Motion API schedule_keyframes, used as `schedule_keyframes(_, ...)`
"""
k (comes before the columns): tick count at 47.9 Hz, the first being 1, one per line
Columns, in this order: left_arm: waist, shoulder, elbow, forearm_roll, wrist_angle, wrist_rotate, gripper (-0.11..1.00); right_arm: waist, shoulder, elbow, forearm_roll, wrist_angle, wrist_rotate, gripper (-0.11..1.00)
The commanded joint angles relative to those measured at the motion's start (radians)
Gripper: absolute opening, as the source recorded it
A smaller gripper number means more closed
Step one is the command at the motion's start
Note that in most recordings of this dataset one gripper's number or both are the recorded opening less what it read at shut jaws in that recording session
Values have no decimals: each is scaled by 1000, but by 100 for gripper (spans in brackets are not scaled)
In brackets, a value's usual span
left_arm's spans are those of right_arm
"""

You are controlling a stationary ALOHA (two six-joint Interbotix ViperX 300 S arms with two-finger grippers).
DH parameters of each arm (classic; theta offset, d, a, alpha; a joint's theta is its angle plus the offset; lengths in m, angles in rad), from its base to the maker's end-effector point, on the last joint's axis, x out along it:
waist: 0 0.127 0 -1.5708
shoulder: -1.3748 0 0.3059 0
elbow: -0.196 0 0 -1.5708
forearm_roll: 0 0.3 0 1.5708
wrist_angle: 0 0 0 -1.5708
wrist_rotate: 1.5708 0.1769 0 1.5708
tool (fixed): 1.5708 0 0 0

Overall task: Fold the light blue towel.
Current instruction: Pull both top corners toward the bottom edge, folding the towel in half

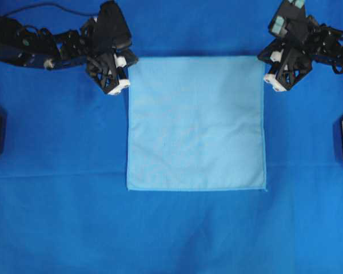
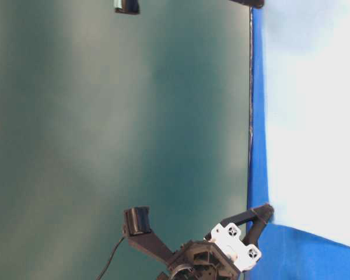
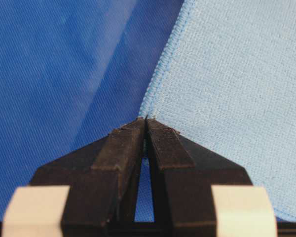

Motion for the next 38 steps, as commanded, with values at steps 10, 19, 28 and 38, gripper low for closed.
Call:
schedule_keyframes(10, -51, -37, 8, -2, 15, -2, 3, 87, -55, 0, 29, 87, 21, 1)
schedule_keyframes(19, -149, -52, 8, -2, 106, -18, 3, 204, -87, 17, 37, 163, 101, 1)
schedule_keyframes(28, -290, -69, 0, -2, 190, -32, 3, 342, -92, 32, 37, 199, 213, 1)
schedule_keyframes(38, -434, -61, -11, -2, 210, -103, 3, 503, -94, 35, 37, 201, 327, 1)
